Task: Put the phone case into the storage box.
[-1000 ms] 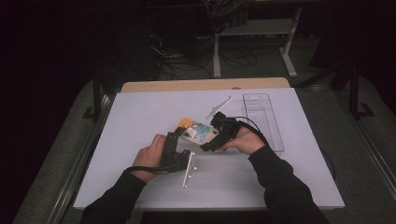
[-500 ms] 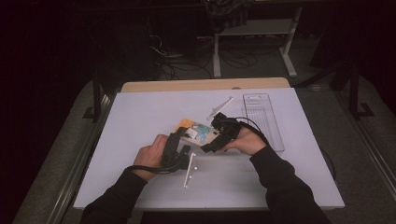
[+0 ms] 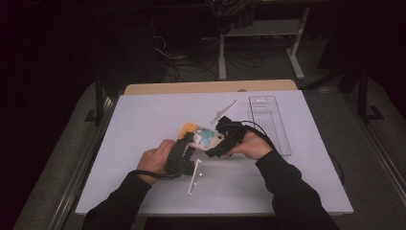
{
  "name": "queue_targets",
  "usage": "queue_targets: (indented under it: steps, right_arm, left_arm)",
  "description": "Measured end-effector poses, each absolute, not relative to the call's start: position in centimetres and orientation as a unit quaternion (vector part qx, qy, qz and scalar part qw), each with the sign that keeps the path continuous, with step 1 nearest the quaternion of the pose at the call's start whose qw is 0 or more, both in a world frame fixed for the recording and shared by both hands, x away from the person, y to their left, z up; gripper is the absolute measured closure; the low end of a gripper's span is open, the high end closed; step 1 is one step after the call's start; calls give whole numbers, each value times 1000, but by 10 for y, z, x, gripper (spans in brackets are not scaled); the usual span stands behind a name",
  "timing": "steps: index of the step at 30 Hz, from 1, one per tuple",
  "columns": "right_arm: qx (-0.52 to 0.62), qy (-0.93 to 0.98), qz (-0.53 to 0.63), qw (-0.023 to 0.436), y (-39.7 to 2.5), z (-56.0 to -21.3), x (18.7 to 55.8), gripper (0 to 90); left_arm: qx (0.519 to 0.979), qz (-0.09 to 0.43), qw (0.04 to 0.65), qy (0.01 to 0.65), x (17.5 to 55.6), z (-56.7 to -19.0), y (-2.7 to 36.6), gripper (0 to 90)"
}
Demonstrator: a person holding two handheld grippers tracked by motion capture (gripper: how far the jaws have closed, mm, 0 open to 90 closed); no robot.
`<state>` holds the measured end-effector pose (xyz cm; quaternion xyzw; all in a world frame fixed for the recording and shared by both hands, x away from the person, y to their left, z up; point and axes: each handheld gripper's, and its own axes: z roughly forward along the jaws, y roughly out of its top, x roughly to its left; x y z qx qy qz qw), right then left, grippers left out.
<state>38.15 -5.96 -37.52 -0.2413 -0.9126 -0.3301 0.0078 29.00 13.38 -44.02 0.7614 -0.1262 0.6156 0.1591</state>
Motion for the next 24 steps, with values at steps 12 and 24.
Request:
queue_targets:
  steps: [12,24]
  right_arm:
    - [-239,-913,-331,7,-60,-376,383,98]
    - [-241,-912,-332,8,-59,-376,382,98]
  left_arm:
    - [744,633,158,-147,286,-442,130,444]
    - [740,637,151,-155,285,-442,128,522]
